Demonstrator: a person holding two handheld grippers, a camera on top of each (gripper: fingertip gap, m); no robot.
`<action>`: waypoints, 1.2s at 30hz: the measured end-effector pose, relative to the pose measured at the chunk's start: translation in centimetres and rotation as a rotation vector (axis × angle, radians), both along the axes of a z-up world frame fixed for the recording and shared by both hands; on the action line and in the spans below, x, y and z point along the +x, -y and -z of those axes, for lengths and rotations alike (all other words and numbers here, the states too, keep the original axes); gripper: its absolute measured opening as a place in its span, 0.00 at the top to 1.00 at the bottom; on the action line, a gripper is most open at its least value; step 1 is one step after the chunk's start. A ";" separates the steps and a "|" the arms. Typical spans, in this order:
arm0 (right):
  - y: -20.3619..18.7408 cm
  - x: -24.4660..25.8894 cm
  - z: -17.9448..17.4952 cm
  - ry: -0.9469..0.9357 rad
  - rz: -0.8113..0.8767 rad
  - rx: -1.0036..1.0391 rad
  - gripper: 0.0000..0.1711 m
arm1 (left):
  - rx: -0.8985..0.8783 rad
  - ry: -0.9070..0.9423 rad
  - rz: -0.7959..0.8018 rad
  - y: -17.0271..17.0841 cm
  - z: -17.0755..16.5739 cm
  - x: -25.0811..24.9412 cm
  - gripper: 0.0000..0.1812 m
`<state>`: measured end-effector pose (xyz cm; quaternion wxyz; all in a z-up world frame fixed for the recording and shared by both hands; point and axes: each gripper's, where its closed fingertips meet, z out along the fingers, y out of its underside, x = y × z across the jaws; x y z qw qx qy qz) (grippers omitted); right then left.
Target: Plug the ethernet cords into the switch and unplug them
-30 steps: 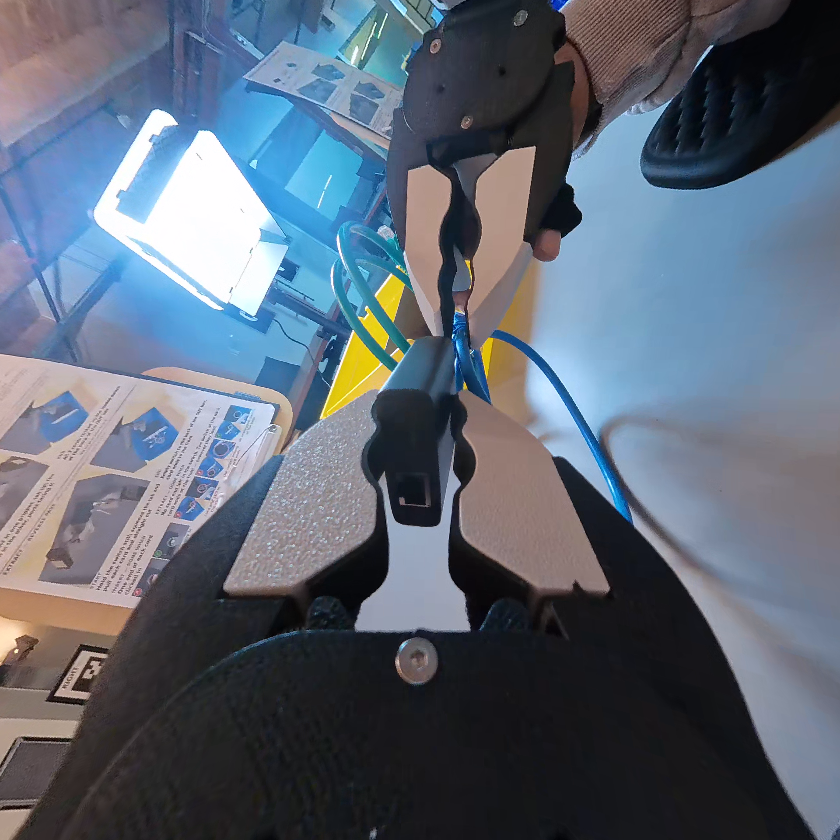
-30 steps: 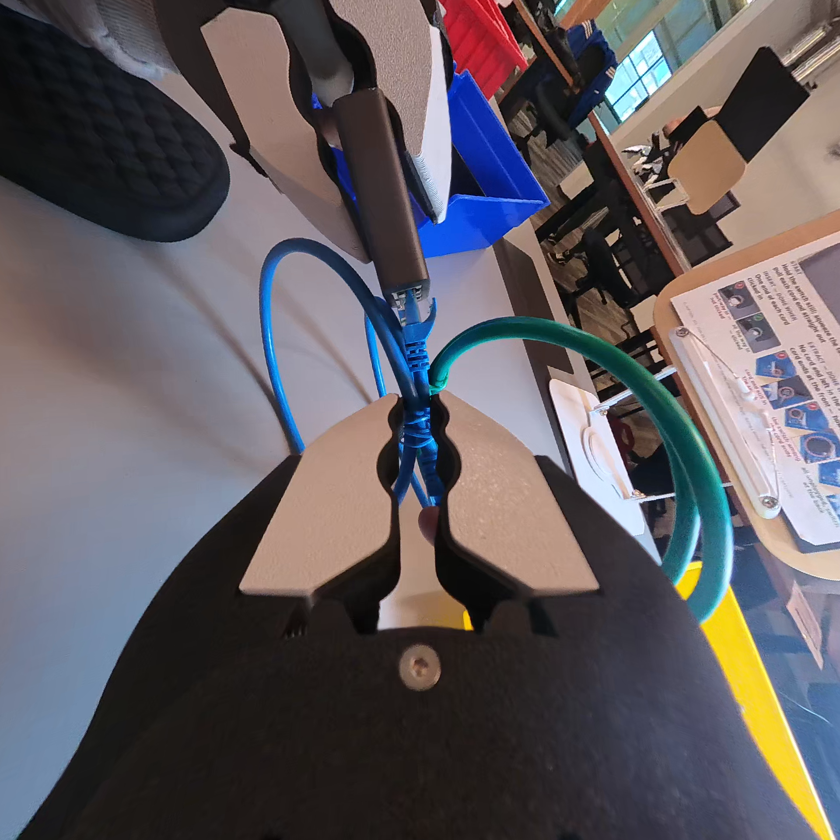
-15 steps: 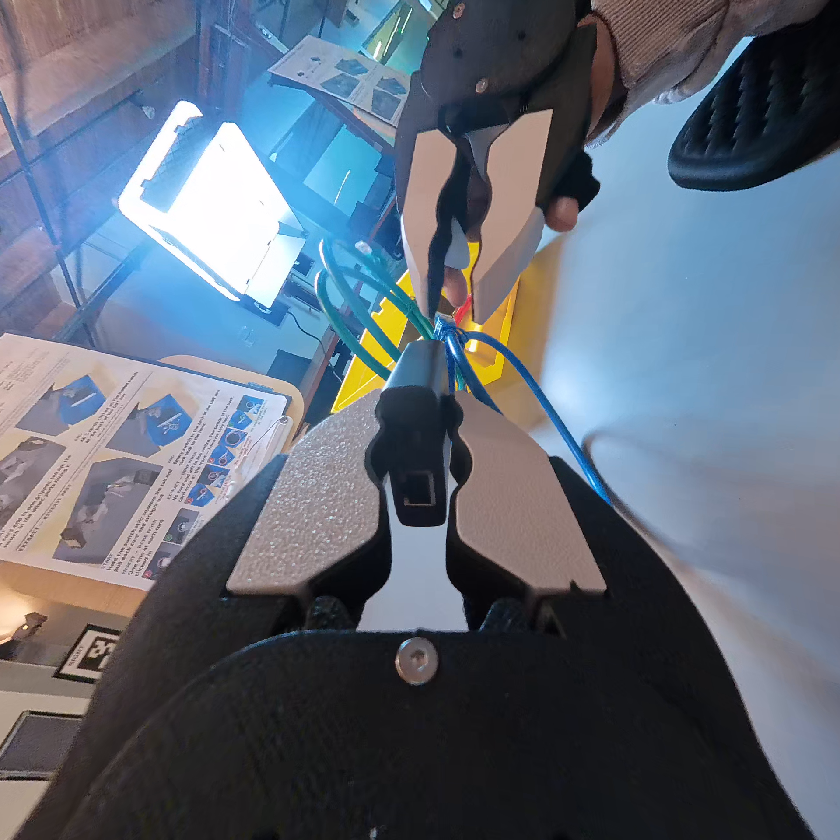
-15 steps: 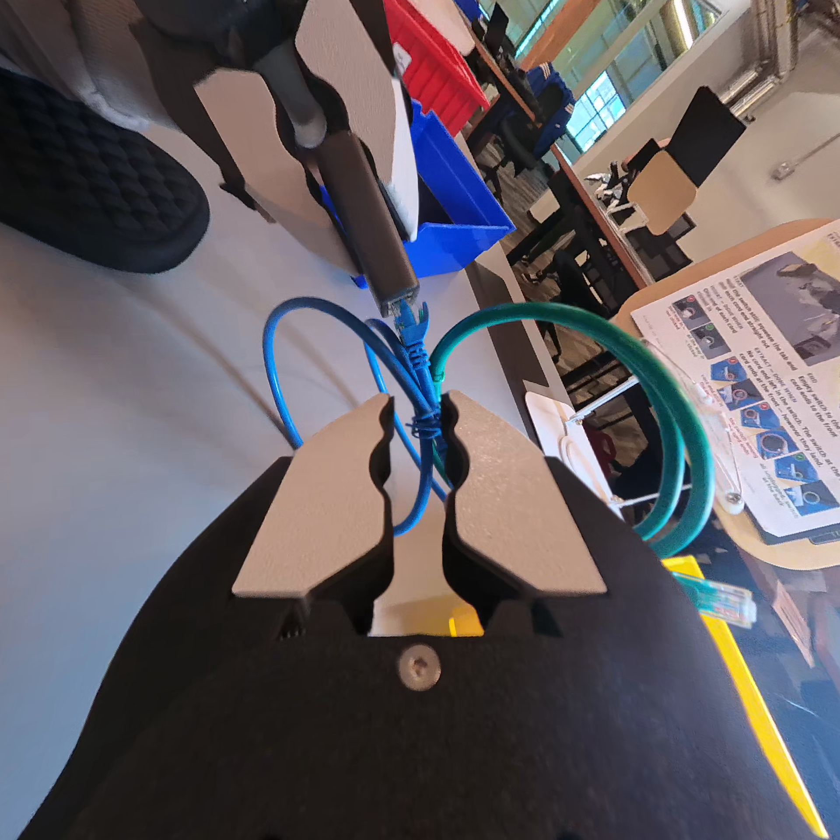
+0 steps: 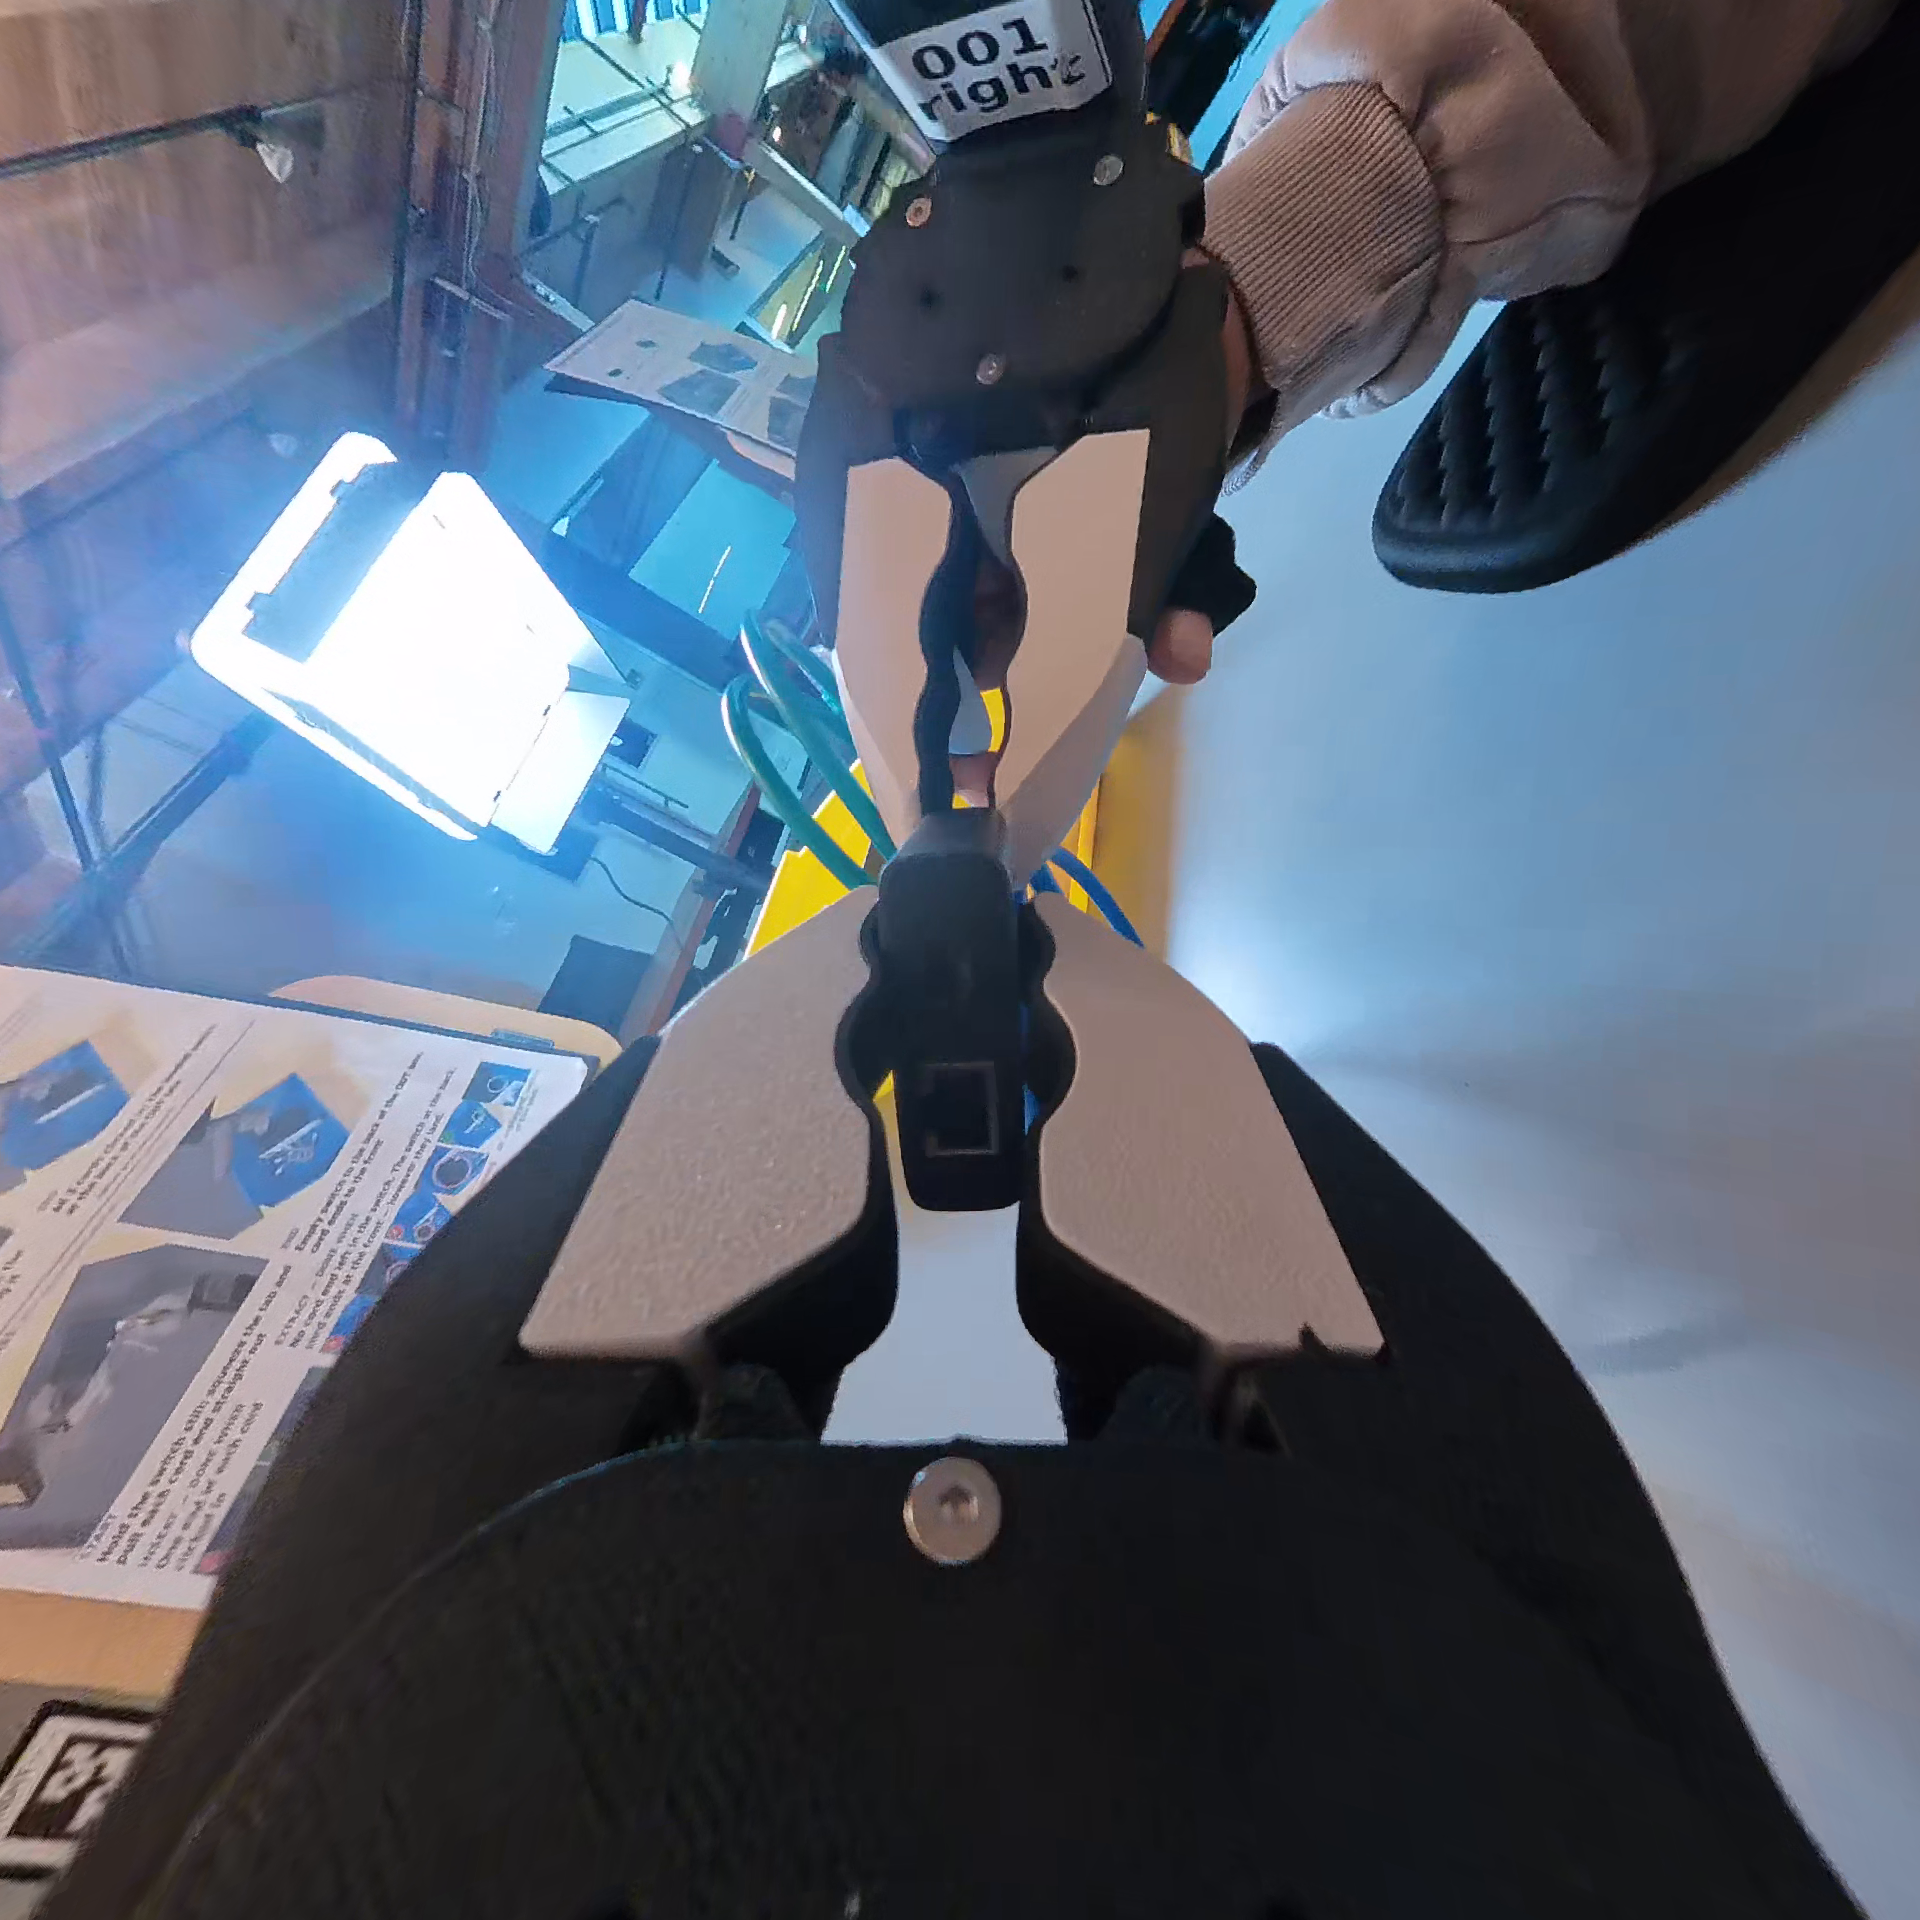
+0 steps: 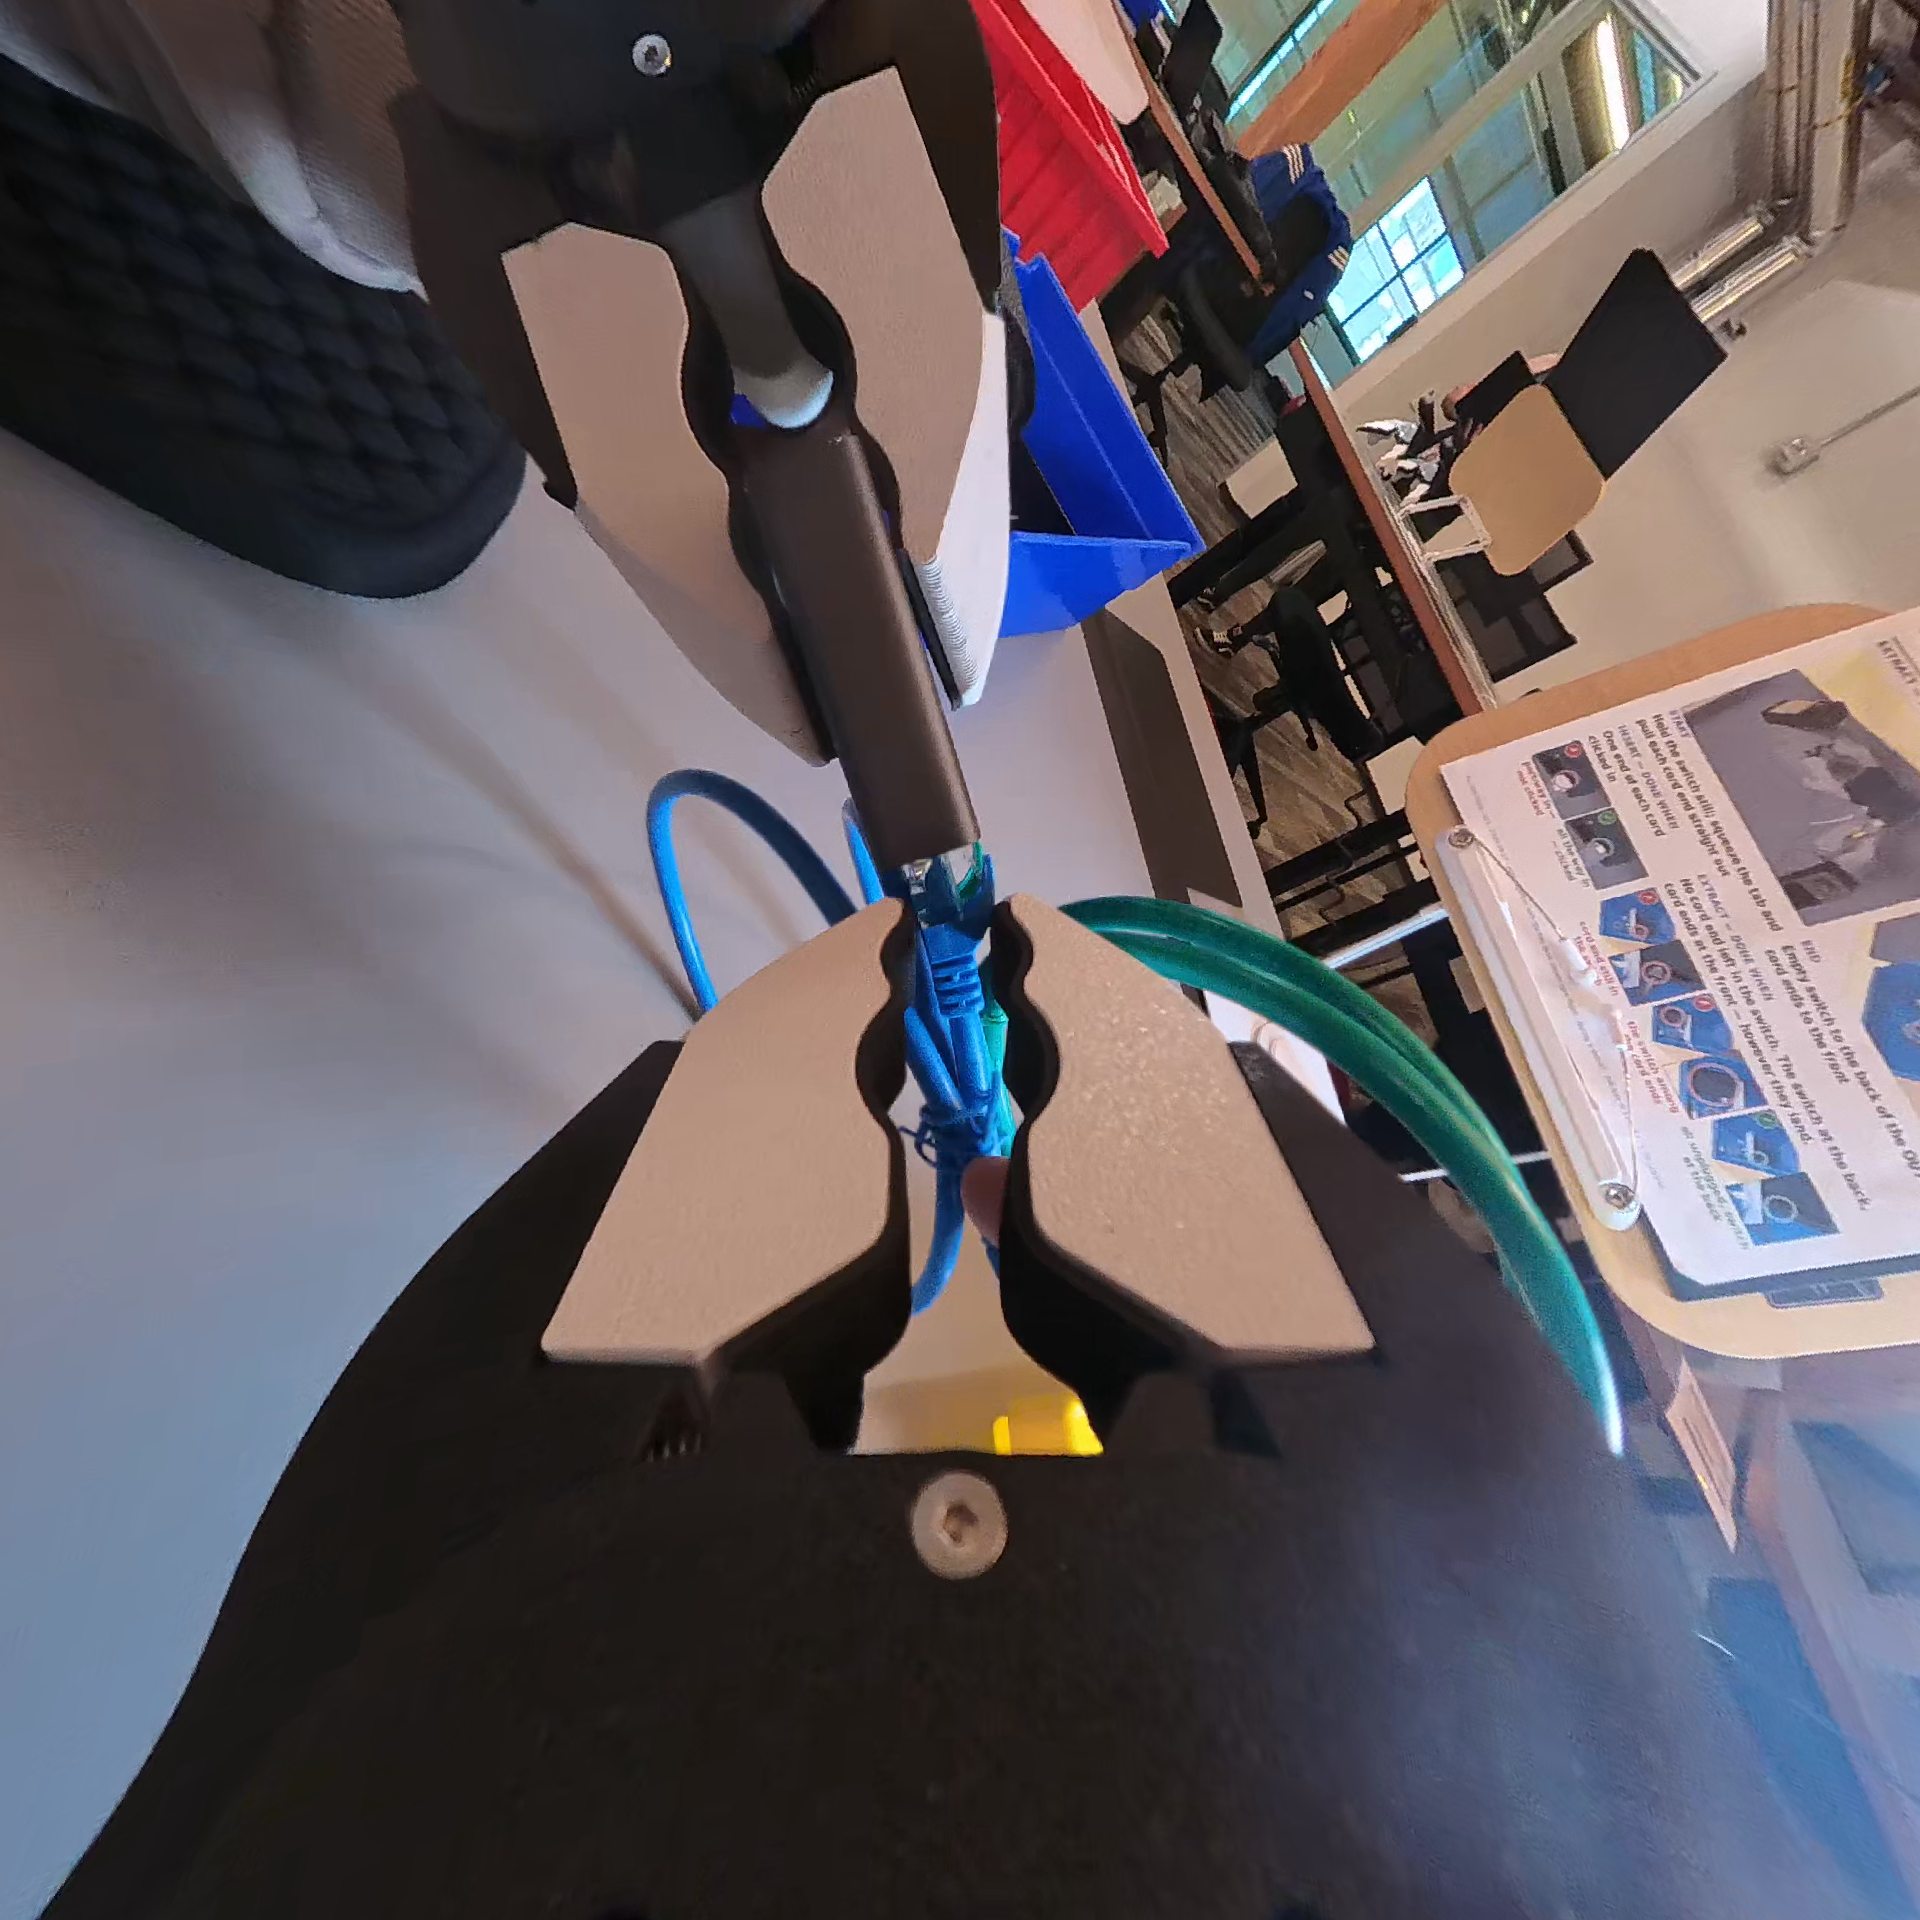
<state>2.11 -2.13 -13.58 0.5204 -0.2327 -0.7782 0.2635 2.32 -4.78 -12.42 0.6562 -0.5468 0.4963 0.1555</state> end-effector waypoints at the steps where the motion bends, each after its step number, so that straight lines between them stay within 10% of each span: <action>1: 0.0 0.2 -0.1 -0.001 -0.005 -0.005 0.92 | -0.001 0.016 0.013 0.0 0.0 -0.1 0.88; 16: -0.9 -0.1 1.4 0.081 0.100 0.103 0.93 | -0.119 -0.181 -0.229 -2.0 2.8 -1.7 0.88; 36: 1.2 0.7 1.4 0.064 -0.048 0.098 0.92 | -0.154 0.088 0.044 -0.6 3.1 -0.6 0.88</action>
